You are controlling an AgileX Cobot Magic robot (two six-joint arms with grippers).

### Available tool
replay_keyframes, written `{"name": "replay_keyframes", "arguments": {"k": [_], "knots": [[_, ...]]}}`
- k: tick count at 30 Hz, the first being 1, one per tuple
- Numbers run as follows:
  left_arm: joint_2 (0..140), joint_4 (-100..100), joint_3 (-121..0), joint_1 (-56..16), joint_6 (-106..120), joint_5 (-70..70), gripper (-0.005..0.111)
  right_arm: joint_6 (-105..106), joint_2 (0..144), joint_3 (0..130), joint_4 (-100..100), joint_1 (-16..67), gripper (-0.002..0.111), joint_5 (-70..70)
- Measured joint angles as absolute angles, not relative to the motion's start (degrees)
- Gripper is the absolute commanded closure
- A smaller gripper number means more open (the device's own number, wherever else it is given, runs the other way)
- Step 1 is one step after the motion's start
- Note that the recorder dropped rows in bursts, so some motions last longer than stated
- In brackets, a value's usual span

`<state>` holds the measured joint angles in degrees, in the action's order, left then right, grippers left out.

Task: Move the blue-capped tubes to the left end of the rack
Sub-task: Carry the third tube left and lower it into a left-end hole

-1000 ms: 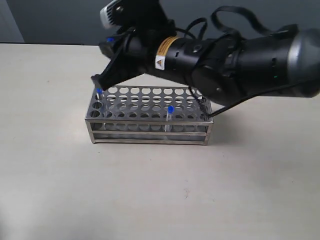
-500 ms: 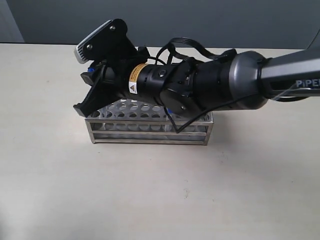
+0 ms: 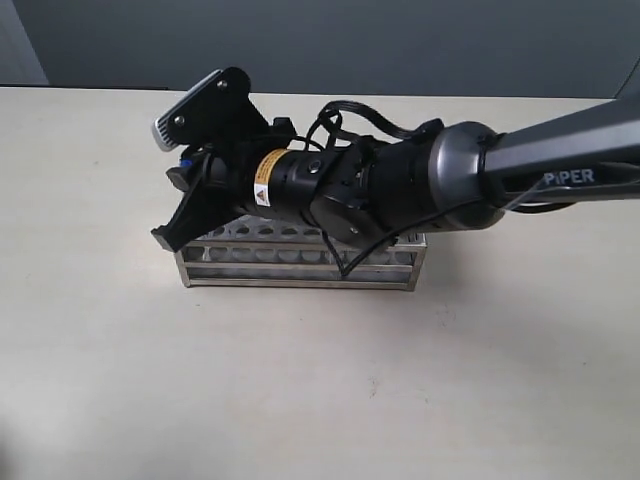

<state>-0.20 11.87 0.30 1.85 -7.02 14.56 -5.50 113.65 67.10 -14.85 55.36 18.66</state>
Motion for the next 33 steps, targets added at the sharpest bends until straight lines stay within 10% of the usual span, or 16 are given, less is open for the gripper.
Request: {"name": "replay_keyframes", "arguments": {"k": [12, 33], "knots": [[-0.20, 11.87, 0.30, 1.85, -7.02, 14.56, 0.106, -5.87, 114.79, 67.19, -14.85, 55.36, 0.082, 19.59], [-0.20, 11.87, 0.30, 1.85, -7.02, 14.56, 0.106, -5.11, 101.09, 64.51, -14.32, 47.86, 0.082, 9.63]]}}
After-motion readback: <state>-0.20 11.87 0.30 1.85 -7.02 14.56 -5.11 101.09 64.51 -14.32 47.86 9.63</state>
